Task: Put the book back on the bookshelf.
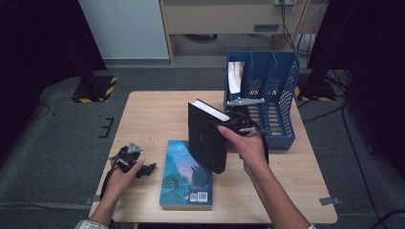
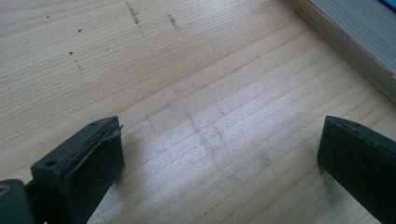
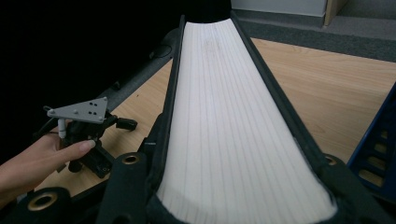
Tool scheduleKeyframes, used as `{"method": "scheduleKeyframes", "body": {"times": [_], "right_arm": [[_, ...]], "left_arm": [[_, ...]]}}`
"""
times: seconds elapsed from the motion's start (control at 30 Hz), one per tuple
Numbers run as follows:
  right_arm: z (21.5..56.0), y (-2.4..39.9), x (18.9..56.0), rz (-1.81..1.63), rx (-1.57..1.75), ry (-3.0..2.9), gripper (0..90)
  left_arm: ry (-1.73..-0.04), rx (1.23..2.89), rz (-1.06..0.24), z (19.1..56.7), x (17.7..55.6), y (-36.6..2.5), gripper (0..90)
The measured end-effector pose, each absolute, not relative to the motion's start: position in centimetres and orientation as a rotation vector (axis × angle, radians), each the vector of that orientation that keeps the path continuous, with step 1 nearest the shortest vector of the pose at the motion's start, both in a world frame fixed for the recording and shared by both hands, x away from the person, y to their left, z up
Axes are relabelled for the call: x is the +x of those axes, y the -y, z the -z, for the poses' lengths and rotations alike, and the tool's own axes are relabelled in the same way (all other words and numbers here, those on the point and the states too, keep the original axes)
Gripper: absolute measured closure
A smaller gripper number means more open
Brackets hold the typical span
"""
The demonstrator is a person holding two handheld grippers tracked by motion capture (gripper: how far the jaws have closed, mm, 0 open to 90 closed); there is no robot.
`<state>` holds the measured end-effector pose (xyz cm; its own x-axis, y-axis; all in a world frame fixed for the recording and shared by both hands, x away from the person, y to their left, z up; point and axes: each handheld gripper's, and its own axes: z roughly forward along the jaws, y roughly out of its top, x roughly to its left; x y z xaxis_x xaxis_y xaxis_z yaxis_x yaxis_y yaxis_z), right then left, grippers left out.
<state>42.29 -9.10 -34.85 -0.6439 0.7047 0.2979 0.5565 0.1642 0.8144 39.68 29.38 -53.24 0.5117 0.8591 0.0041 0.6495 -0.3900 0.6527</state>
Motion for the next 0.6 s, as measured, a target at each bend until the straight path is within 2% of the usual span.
{"method": "scheduleKeyframes", "body": {"times": [0.6], "right_arm": [[35.1,11.8,40.9,-1.5,1.268,-2.24,53.0]], "left_arm": [[-1.223,2.153,-0.464,53.3,39.6,-29.4,0.0]]}}
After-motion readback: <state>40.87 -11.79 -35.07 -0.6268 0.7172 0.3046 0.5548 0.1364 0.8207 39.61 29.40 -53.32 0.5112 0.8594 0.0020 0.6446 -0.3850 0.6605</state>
